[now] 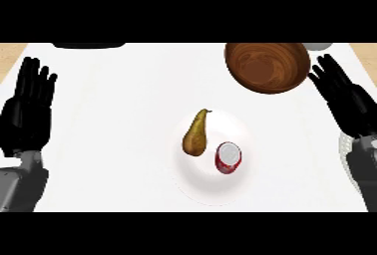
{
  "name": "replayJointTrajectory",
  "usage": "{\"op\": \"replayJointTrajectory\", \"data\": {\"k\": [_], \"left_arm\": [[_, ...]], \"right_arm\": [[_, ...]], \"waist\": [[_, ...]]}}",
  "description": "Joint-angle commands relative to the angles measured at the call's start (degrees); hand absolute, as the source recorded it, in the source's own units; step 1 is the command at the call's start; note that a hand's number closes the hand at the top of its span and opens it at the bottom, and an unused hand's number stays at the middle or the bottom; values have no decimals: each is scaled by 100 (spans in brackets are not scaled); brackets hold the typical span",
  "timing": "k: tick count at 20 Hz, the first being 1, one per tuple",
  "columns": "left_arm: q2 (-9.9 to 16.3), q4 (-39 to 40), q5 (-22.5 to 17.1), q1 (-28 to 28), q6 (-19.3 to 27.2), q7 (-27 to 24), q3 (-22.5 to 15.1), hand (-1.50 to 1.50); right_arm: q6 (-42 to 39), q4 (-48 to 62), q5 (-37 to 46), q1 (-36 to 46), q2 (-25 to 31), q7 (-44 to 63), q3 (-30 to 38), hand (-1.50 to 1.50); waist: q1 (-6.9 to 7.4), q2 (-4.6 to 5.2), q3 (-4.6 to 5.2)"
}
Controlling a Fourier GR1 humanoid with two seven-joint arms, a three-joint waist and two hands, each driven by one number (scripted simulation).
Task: Pick the can from the plate and place it in the bowl
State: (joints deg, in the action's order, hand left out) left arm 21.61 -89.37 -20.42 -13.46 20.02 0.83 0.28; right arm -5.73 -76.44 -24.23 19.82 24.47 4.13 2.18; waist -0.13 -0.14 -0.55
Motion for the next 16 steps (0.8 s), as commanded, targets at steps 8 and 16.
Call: {"op": "replayJointTrajectory", "data": {"k": [8,16], "left_arm": [[565,470,669,446,-295,257,-404,0],[630,119,791,836,-267,443,-470,0]], "right_arm": [[-364,-1203,2786,657,2128,374,-1099,-150],[1436,-4118,4161,-1914,1275,1263,-2076,-150]], "waist": [[-324,-97,215],[-357,-117,61]]}}
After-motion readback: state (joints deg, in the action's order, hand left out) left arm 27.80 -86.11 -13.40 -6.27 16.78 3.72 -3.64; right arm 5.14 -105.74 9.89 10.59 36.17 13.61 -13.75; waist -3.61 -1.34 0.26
